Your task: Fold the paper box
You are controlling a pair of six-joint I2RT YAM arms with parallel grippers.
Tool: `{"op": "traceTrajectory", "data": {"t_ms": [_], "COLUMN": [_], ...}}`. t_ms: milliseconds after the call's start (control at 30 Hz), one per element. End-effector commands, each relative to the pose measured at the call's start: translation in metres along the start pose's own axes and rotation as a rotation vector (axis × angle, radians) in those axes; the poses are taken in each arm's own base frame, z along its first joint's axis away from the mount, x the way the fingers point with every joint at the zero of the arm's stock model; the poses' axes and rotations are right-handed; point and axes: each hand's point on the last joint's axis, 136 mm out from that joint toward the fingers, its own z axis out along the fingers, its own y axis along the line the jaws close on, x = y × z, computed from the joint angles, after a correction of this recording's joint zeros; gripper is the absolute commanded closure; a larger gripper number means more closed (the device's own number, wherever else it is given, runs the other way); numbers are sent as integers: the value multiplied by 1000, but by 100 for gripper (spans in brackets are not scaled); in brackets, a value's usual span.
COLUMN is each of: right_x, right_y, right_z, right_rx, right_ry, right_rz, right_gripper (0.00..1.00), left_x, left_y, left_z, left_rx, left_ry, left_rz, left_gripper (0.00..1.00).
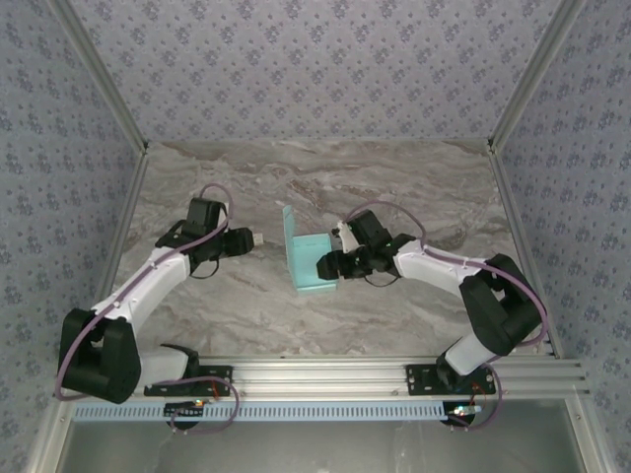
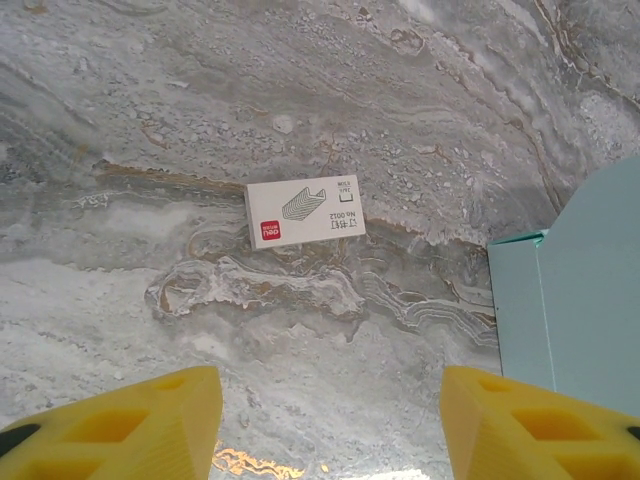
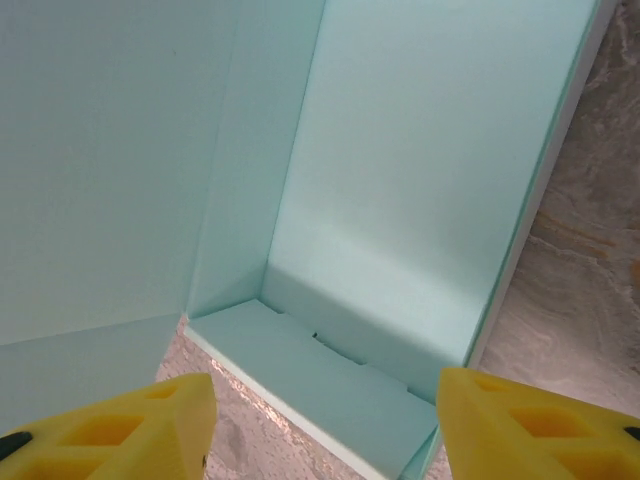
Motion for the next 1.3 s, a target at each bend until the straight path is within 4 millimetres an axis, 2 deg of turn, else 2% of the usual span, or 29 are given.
{"op": "traceTrajectory", "data": {"t_ms": [0, 100, 200, 367, 533, 667, 967, 1267], "right_x": [-16, -34, -54, -80, -94, -97, -103, -117], "right_y": [-6, -18, -26, -34, -38, -41, -55, -61], "right_z": [-19, -26, -23, 0, 24, 39, 59, 65], "right_rx": [73, 180, 245, 285, 340, 363, 427, 465], "right_ry": [-65, -96, -114, -107, -64, -42, 11, 4], "right_rz": [-64, -167, -244, -331, -420, -470, -529, -506], "right_gripper": [38, 38, 37, 36, 35, 34, 33, 34], "left_x": [-7, -7, -10, -18, -22, -23, -23, -23], "left_y": [0, 0, -1, -4, -5, -4, -5, -5], "left_z": [-6, -6, -7, -13, -19, -21, -20, -19], "left_rx": [7, 9, 19, 30, 33, 31, 40, 44], "left_ry": [-44, -52, -72, -109, -132, -137, -135, -133], "left_rz": [-10, -14, -18, -15, -7, -2, 7, 10], "left_gripper": [40, 40, 39, 38, 37, 36, 35, 35]}}
